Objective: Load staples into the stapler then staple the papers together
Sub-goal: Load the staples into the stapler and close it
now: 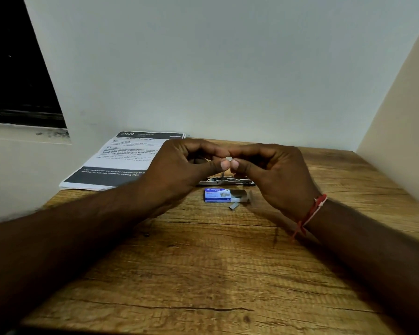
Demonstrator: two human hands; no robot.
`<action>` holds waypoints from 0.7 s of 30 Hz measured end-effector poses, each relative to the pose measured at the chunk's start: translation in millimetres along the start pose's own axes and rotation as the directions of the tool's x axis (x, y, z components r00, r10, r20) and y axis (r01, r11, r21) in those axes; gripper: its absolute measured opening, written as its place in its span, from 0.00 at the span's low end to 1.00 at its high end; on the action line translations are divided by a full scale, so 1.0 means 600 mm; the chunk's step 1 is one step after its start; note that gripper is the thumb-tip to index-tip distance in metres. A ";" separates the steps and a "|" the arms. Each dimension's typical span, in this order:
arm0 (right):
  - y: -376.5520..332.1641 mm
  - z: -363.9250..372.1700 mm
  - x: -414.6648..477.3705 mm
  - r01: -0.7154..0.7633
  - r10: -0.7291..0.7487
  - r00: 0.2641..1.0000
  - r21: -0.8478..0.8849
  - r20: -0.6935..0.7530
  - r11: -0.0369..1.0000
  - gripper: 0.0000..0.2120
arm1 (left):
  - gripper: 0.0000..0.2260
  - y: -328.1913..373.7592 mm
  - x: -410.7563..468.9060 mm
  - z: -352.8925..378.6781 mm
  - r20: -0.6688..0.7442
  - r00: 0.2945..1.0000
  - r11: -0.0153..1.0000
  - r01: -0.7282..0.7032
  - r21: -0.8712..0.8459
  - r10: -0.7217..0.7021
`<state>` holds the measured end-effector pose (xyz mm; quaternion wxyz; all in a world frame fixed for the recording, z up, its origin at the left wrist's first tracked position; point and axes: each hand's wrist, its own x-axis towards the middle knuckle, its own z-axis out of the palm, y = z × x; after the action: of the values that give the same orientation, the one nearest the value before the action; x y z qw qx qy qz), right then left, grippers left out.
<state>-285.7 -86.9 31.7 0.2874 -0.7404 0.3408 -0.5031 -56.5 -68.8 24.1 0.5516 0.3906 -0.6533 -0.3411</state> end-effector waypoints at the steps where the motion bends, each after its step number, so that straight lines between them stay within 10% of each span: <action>1: -0.001 0.001 0.000 -0.002 0.002 1.000 0.000 0.006 1.000 0.10 | 0.13 -0.001 0.000 0.000 -0.003 1.000 1.000 0.001 -0.003 -0.001; 9: 0.005 -0.003 0.005 -0.044 0.044 0.998 0.016 0.054 0.999 0.06 | 0.14 -0.007 0.001 0.001 -0.033 0.999 1.000 0.004 0.024 -0.003; 21: 0.036 0.002 0.017 0.070 -0.024 0.996 -0.611 0.083 0.789 0.02 | 0.16 -0.027 0.017 -0.013 0.010 0.997 0.913 0.065 0.404 -0.075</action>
<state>-286.5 -108.0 20.2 0.0315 -0.8191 0.4566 -0.3458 -47.5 -85.4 15.8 0.4385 0.5148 -0.7019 -0.2236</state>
